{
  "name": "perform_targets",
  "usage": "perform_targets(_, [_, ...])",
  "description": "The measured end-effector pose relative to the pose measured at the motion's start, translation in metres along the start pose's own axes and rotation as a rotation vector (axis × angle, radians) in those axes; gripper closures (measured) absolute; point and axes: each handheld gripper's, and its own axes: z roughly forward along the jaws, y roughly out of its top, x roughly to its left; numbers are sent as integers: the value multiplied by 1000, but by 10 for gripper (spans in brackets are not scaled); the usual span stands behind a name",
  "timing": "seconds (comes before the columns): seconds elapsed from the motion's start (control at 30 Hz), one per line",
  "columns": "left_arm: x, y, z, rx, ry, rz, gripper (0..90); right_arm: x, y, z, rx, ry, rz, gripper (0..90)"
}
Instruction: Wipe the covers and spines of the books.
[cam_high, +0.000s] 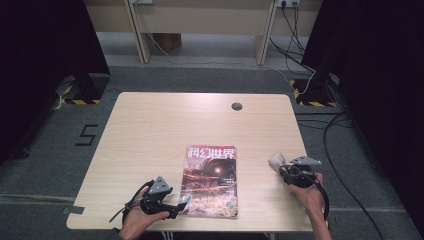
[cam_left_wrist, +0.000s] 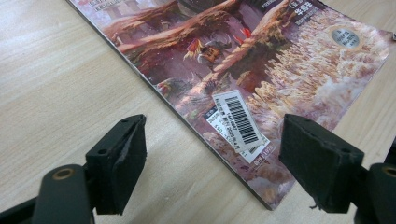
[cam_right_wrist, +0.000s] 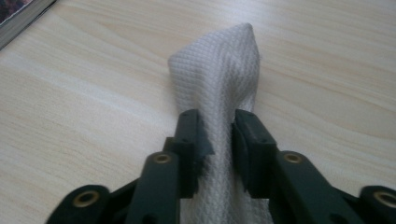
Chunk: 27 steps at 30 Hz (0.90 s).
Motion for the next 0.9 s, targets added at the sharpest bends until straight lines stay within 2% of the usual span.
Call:
perform_targets(0.13, [0,0,1,-1,2,3,247,2,3,-4,-22,2,-10,773])
perform_targets(0.2, [1,0,2,0,4,2,264,5,7,-8,-52,8,-15,773])
perform_targets(0.37, [0,1,4,-2,1,14,294,20,17,-11,-86,42,-37,775])
perform_targets(0.63, [2,0,4,4,13,12,305,61,41,-6,-105,101,-143,774])
perform_targets(0.9, [2,0,7,14,22,23,286,102,65,15,-96,164,-226,774])
